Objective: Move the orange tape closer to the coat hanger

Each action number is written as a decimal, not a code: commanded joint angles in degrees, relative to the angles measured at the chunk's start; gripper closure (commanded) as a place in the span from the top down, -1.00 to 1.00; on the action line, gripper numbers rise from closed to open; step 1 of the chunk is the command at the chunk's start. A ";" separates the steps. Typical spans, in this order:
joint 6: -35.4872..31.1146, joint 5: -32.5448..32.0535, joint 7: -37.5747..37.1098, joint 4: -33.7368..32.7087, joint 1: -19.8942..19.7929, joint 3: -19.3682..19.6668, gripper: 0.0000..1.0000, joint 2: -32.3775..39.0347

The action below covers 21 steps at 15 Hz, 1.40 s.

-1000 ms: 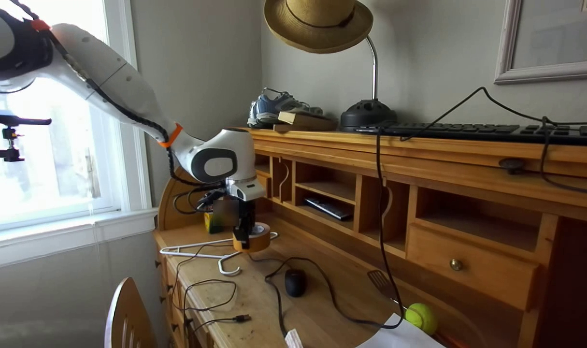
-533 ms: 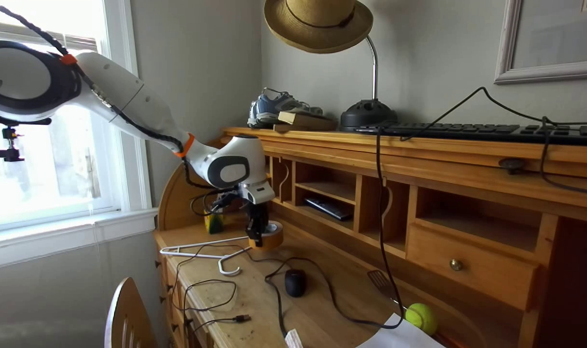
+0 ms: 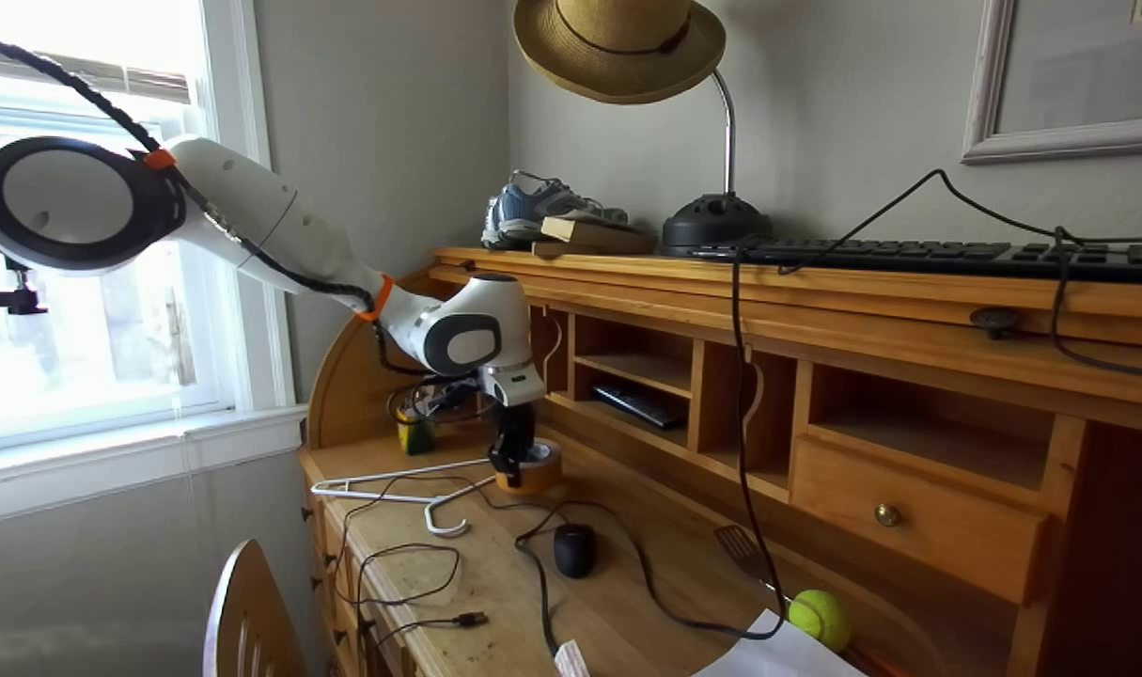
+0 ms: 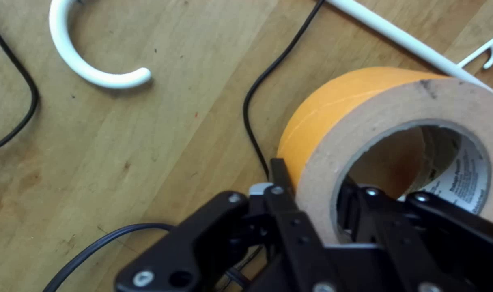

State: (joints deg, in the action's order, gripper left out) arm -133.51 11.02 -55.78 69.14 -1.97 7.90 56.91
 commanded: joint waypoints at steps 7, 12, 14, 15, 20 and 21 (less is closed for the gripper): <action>6.76 -1.40 -1.74 -9.28 -0.70 0.47 -0.87 5.31; 7.09 -1.60 -1.05 -10.34 -1.00 0.08 0.04 5.96; 6.04 -1.10 0.27 -8.92 -1.18 -0.73 0.19 4.60; 5.95 -0.88 0.74 -8.31 -1.24 -1.09 0.32 3.80; 7.14 -3.22 8.03 -1.12 -0.97 -1.03 0.99 -2.90; 6.18 -4.69 10.21 0.00 -0.55 -0.13 1.00 -3.45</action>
State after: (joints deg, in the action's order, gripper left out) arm -126.60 9.20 -51.17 62.64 -2.68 7.07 57.89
